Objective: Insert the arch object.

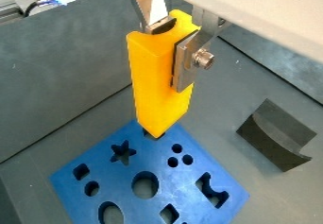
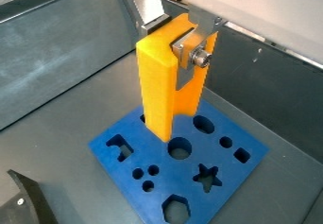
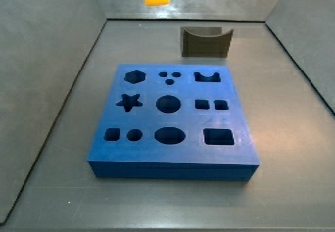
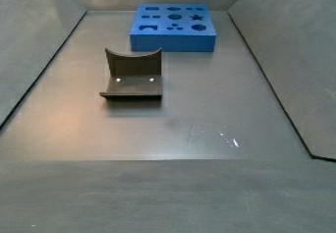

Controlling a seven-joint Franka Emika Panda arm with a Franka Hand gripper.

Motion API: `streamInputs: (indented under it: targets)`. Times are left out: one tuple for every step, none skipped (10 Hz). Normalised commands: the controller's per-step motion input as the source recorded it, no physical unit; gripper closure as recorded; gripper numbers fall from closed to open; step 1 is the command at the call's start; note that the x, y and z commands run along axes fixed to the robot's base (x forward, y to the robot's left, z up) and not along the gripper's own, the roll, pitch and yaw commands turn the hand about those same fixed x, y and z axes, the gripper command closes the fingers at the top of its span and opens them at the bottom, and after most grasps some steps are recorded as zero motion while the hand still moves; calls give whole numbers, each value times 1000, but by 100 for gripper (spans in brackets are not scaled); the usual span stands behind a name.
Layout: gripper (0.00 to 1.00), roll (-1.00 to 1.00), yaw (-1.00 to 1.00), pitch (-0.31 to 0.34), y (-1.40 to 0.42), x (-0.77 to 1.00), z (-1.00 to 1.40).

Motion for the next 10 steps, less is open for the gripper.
streamInputs:
  targets:
    - [100,0,-291,60,0,443,-231]
    - [100,64,-806,76,206,197,-540]
    - [100,16,-971,21,89,31,-474]
    - [100,0,-1000,0,0,0,-454]
    - [100,0,-1000,0,0,0,-411]
    - [100,0,-1000,0,0,0,-400]
    - [100,0,-1000,0,0,0,-386]
    - [100,0,-1000,0,0,0,-377]
    - [100,0,-1000,0,0,0,-360]
    - [100,0,-1000,0,0,0,-303]
